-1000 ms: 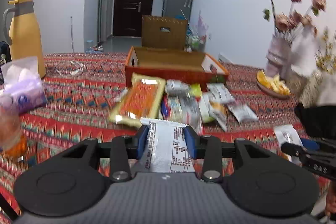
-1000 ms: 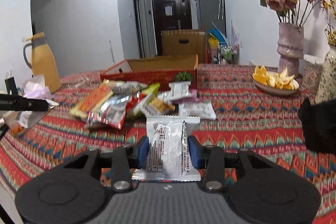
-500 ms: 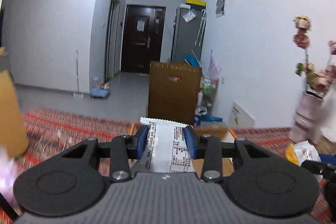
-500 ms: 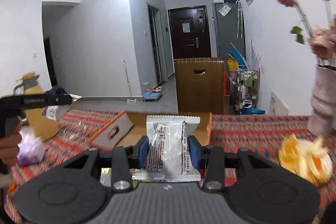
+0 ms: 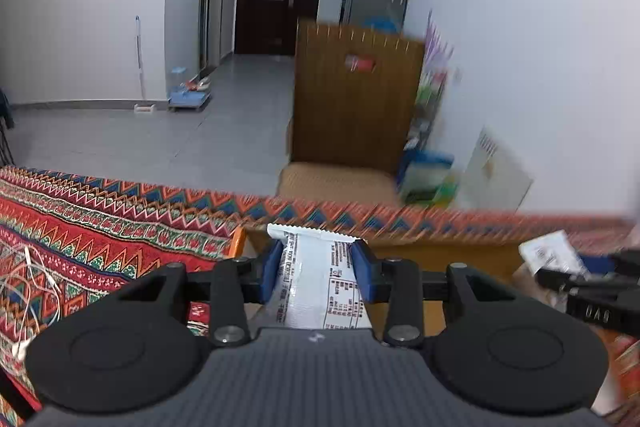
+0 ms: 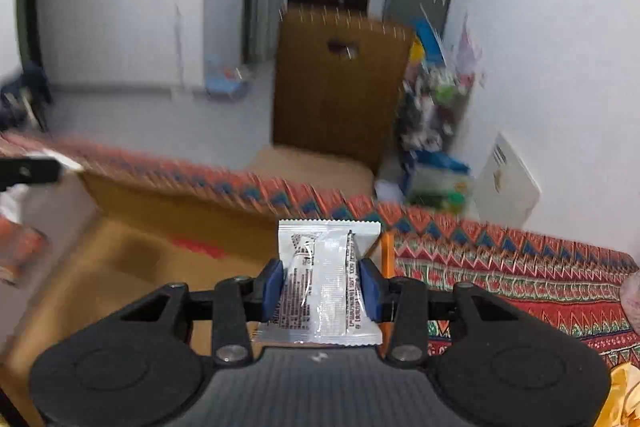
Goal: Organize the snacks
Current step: 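Carry both white sachets into the orange box and open both tools, then withdraw both tools from the box back toward the snack pile, then grasp a white sachet with the left tool while the right tool grasps a yellow chip bag, then lower both held snacks into the orange box and open both tools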
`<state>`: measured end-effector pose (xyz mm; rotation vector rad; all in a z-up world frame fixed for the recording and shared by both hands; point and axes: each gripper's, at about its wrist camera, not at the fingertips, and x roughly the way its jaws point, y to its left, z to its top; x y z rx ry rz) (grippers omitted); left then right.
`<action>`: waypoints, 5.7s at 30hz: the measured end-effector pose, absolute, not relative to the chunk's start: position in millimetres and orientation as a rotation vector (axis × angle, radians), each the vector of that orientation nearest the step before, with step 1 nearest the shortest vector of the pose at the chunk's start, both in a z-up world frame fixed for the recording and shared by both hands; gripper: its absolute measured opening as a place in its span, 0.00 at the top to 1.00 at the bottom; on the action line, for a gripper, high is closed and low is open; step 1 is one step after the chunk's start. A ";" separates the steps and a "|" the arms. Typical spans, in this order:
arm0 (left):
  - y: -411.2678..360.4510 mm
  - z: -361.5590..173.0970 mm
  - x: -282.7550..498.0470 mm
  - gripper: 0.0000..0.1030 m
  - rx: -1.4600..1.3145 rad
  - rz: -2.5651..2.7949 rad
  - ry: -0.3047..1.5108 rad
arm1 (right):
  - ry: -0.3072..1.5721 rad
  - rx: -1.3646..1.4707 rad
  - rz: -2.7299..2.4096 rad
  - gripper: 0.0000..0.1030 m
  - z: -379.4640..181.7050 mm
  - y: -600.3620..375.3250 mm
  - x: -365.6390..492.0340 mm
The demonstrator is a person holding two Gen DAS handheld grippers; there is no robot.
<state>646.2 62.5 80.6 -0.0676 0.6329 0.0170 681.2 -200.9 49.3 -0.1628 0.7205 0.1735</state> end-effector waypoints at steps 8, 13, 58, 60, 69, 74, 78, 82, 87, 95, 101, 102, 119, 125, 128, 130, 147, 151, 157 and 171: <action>59.3 46.9 664.4 0.48 0.013 0.029 0.664 | 0.747 -0.248 0.193 0.17 24.6 -173.8 697.7; 59.3 54.8 656.8 0.34 0.002 0.026 0.648 | 0.741 -0.177 0.208 0.17 32.4 -186.0 694.8; 15.4 58.5 81.0 0.00 0.024 -0.099 0.382 | 0.416 0.030 0.292 0.00 52.6 -273.6 122.0; 18.0 46.1 72.2 0.00 0.029 -0.100 0.403 | 0.449 0.044 0.286 0.00 33.6 -271.4 109.7; 27.1 25.8 81.0 0.00 0.024 -0.062 0.472 | 0.563 0.031 0.237 0.00 -13.0 -271.1 99.0; 23.7 19.9 97.4 0.00 0.036 -0.062 0.503 | 0.578 0.039 0.230 0.00 -16.0 -271.3 115.9; 20.6 18.0 113.7 0.00 0.047 -0.074 0.524 | 0.589 0.049 0.223 0.00 -17.1 -272.4 132.0; 13.9 22.3 135.9 0.00 0.039 -0.122 0.511 | 0.602 0.051 0.208 0.00 -16.8 -275.8 156.6; -0.7 33.1 176.7 0.00 0.051 -0.146 0.482 | 0.607 0.081 0.202 0.00 -11.1 -283.6 193.8; -18.9 56.2 265.7 0.00 0.054 -0.168 0.444 | 0.600 0.221 0.322 0.07 4.4 -274.9 269.6; -27.0 53.1 349.8 0.13 0.002 -0.161 0.522 | 0.654 0.376 0.345 0.18 -7.2 -261.6 337.6; -26.9 48.4 363.7 0.16 -0.007 -0.153 0.552 | 0.662 0.394 0.340 0.21 -11.0 -259.1 345.5; -20.3 33.1 383.5 0.52 -0.054 -0.160 0.611 | 0.666 0.333 0.359 0.62 -26.5 -239.4 362.3; -12.5 60.0 314.1 0.52 -0.065 -0.156 0.528 | 0.632 0.252 0.355 0.63 -14.3 -239.7 325.6; -6.3 68.2 279.6 0.52 -0.085 -0.143 0.510 | 0.618 0.225 0.352 0.63 -8.1 -240.2 302.9; -1.9 70.9 256.8 0.52 -0.097 -0.127 0.509 | 0.612 0.210 0.353 0.63 -3.4 -240.0 284.9; 7.2 67.2 134.8 0.52 -0.105 -0.105 0.501 | 0.600 0.107 0.360 0.62 10.3 -235.1 163.2; 8.1 70.7 117.2 0.52 -0.113 -0.117 0.483 | 0.591 0.096 0.349 0.62 12.7 -237.3 143.0; 13.0 77.8 112.1 0.52 -0.125 -0.127 0.460 | 0.562 0.083 0.339 0.62 23.5 -238.4 134.1; 20.6 131.9 232.4 0.52 -0.090 -0.134 0.381 | 0.471 0.069 0.390 0.62 75.9 -247.7 228.5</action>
